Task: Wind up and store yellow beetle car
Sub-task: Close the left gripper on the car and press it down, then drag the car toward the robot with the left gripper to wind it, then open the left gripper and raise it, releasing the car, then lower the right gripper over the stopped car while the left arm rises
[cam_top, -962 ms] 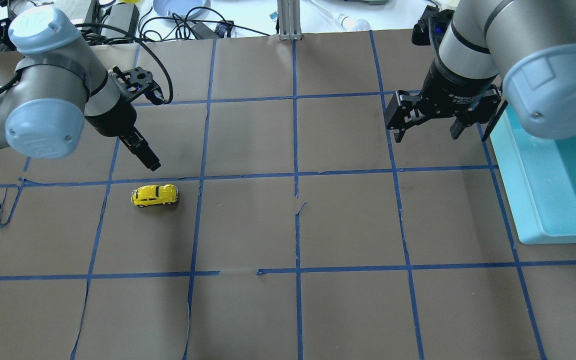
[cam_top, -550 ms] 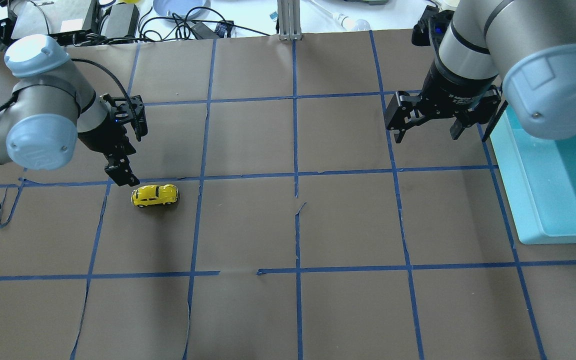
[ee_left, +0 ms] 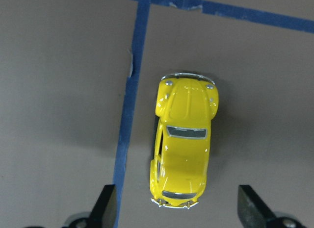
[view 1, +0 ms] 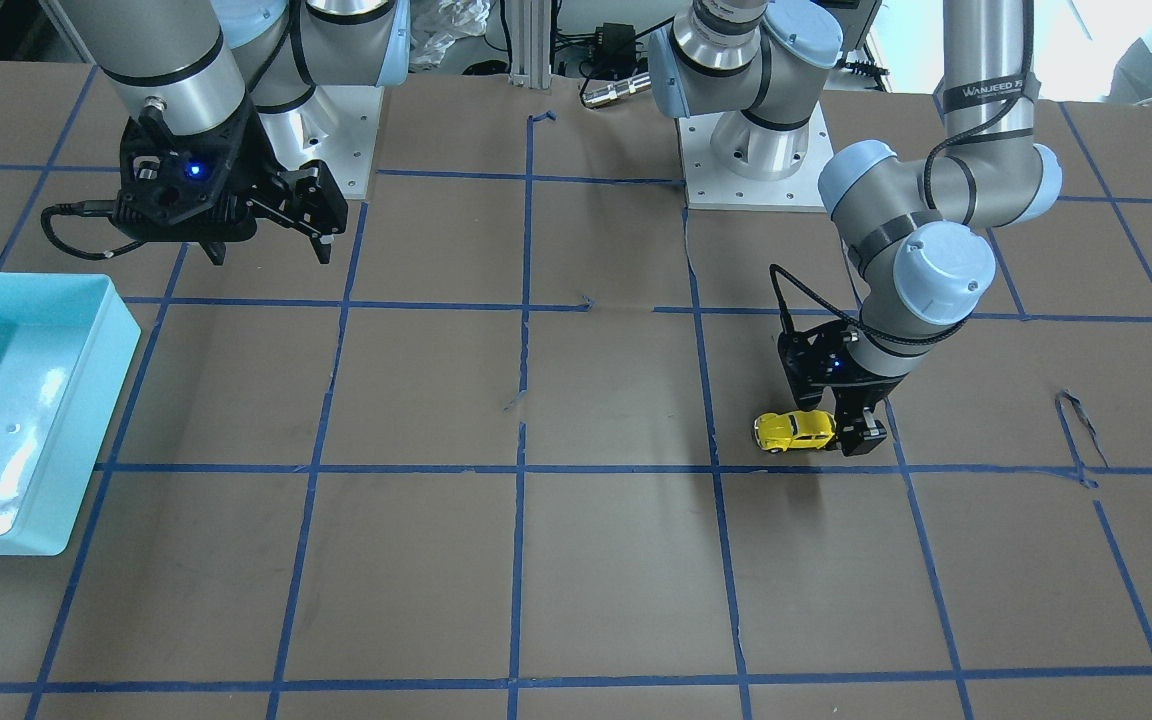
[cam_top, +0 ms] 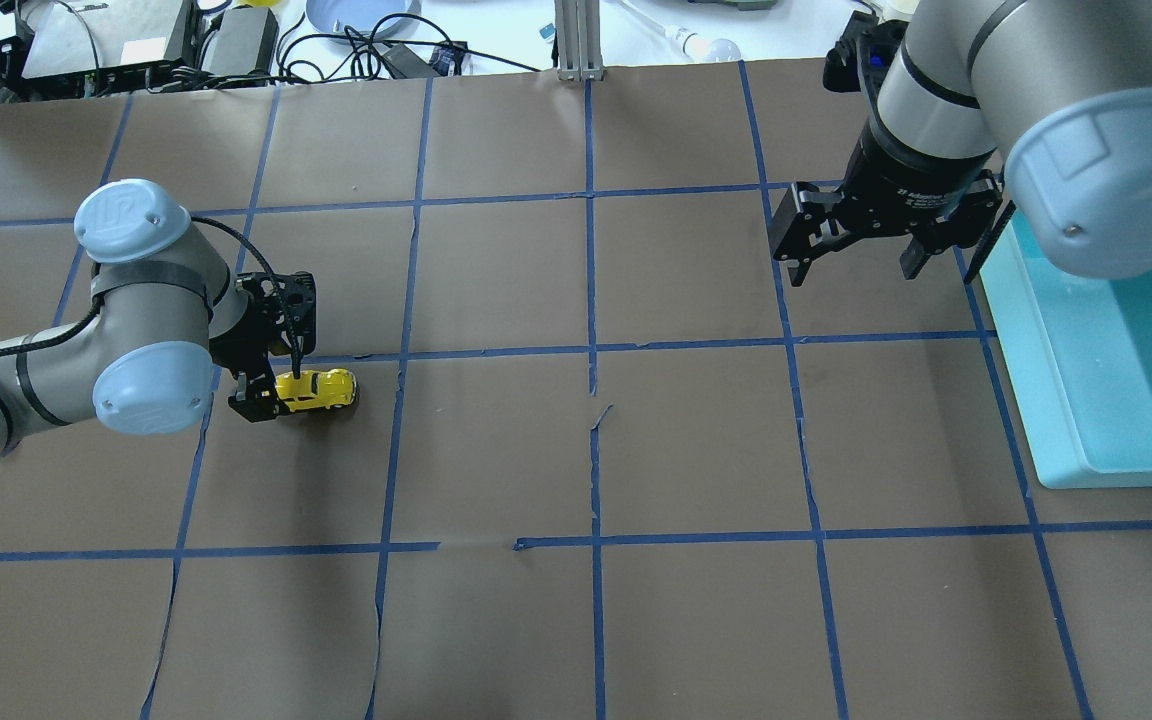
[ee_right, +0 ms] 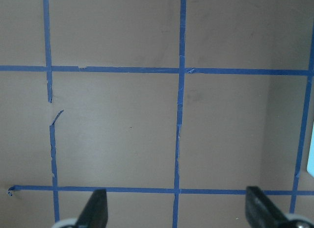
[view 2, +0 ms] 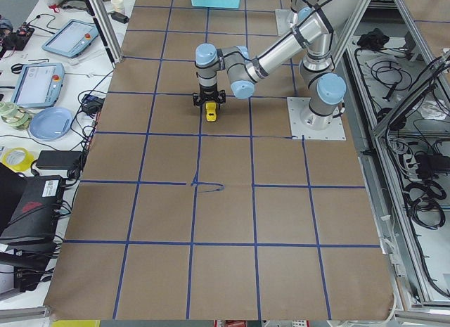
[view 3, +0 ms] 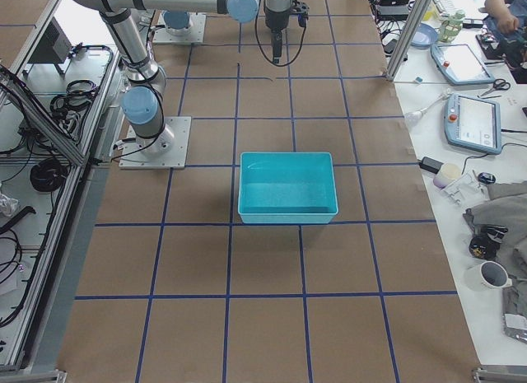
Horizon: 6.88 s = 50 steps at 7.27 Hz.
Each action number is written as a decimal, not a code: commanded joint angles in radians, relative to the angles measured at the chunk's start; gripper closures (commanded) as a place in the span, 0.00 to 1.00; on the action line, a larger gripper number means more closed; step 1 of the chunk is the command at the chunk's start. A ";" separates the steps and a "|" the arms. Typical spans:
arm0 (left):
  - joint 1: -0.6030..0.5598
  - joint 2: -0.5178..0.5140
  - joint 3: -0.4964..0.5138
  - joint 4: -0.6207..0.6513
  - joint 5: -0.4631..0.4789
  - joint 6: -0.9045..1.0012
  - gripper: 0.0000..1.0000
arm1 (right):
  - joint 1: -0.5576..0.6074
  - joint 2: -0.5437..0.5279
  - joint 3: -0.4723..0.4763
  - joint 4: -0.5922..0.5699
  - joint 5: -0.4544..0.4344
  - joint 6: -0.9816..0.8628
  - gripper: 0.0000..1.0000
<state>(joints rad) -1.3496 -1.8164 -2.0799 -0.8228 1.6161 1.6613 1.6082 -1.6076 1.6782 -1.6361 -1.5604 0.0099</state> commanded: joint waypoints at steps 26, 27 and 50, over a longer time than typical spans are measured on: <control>0.150 -0.064 -0.009 0.094 -0.010 0.192 0.69 | -0.001 0.000 0.001 0.012 -0.003 -0.001 0.00; 0.177 -0.064 -0.009 0.094 -0.012 0.199 0.68 | -0.001 0.000 0.001 0.013 -0.004 -0.001 0.00; -0.129 0.190 0.425 -0.487 -0.157 -1.396 0.00 | -0.016 0.138 0.003 -0.148 -0.043 -0.594 0.00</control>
<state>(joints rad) -1.4536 -1.6662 -1.6617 -1.2744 1.4568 0.5126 1.5926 -1.4947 1.6801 -1.7714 -1.6087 -0.4468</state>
